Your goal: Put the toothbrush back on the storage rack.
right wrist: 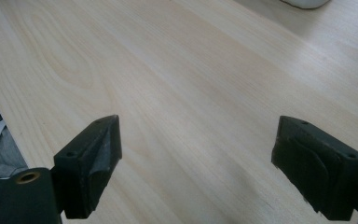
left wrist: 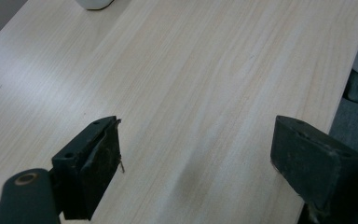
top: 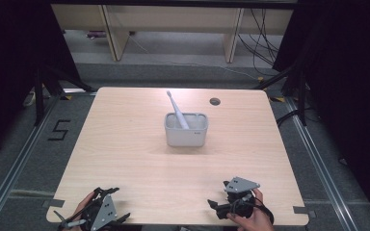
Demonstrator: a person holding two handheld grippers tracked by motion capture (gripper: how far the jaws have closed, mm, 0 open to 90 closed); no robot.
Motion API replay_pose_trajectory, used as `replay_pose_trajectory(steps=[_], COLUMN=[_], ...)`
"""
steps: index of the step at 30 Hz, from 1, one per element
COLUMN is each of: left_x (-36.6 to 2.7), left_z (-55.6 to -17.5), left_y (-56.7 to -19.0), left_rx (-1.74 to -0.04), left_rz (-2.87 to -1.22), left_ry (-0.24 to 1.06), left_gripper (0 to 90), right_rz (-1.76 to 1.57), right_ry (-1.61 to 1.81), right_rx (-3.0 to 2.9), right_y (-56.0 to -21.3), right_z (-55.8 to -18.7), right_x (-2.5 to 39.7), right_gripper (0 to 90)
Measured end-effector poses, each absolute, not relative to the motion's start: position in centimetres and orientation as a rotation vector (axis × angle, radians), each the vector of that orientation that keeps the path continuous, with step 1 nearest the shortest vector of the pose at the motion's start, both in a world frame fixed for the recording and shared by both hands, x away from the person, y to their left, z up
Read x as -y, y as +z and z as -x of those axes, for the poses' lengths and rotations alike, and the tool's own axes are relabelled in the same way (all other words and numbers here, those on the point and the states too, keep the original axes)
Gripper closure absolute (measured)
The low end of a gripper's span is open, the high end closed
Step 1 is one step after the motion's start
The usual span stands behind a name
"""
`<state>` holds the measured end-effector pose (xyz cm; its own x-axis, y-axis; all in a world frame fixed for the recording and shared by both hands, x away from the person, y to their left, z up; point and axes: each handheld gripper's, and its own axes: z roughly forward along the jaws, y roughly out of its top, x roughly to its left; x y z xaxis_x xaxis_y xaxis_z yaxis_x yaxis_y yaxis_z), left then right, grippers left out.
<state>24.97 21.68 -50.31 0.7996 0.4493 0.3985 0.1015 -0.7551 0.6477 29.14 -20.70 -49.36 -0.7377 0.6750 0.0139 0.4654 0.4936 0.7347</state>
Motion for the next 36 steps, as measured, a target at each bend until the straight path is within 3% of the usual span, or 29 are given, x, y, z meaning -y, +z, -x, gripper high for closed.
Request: replay_pose_trajectory(steps=[36], left_x=[-21.80], left_z=[-24.93], left_y=[-50.17], left_rx=[-0.405], left_rz=[-2.361], left_ry=[0.730], left_gripper=[15.4], right_rz=[-0.985], right_ry=[1.093], right_rx=[-2.439], right_y=[-49.32], right_z=[-29.26], right_x=[21.01], right_gripper=[16.5])
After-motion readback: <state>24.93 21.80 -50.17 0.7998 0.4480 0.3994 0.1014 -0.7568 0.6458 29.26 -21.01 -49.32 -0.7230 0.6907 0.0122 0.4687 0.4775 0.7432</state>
